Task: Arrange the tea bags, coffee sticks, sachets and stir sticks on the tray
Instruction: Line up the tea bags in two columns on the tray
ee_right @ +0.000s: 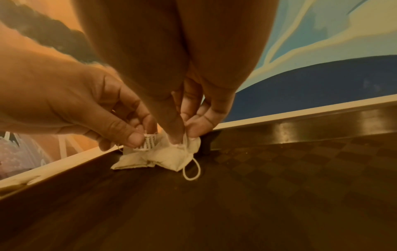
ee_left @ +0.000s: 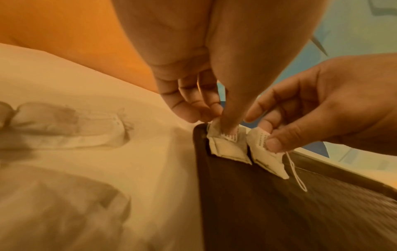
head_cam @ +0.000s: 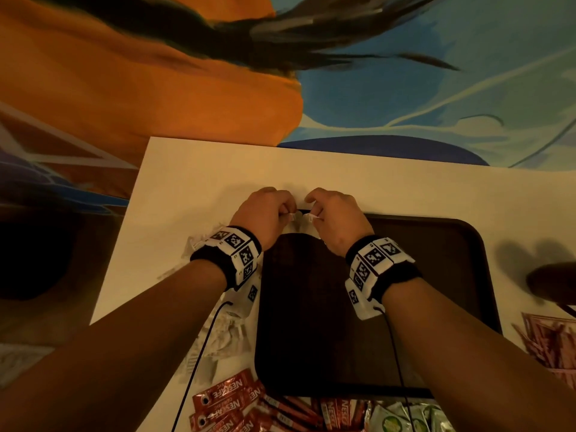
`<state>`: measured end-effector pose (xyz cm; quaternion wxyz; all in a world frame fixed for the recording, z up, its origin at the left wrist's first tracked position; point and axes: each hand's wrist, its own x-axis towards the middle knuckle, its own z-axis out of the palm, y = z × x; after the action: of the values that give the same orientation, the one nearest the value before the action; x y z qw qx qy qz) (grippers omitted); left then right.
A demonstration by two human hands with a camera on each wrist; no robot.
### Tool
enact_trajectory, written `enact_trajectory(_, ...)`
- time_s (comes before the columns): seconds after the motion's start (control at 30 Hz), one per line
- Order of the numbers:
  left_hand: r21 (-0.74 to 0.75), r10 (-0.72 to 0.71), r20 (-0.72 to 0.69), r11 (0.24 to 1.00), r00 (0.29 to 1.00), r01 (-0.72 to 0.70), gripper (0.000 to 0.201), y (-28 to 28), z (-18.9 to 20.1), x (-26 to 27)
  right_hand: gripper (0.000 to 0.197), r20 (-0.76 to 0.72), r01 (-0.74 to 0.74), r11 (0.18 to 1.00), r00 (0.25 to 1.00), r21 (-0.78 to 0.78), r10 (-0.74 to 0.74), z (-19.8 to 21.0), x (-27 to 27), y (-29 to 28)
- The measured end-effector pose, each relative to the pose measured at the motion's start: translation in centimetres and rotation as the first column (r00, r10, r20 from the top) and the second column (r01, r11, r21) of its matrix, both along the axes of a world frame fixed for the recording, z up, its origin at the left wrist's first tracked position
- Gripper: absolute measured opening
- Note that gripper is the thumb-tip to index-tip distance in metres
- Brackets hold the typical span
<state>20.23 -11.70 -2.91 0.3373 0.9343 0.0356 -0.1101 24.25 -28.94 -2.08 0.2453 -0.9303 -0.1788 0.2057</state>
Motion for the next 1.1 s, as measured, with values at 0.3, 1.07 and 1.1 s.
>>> enact_trajectory(0.3, 0.013, -0.002, 0.048, 1.0, 0.999, 0.002, 0.015, 0.2, -0.6, 0.4, 0.034, 0.09, -0.074, 0.997, 0.993, -0.015, 0.075, -0.4, 0.6, 0.0)
enact_trajectory(1.07, 0.002, 0.117, 0.125, 0.993, 0.985, -0.118, 0.026, 1.9, 0.3, -2.1, 0.035, 0.193, -0.053, 0.997, 0.979, -0.061, 0.064, 1.0, -0.4, -0.4)
enact_trajectory(1.1, 0.001, 0.13, 0.133, 0.991, 0.982, -0.132, 0.026, 2.5, 0.7, -2.7, 0.034, 0.195, -0.046, 0.998, 0.98, -0.034, 0.052, 1.4, -0.7, -0.4)
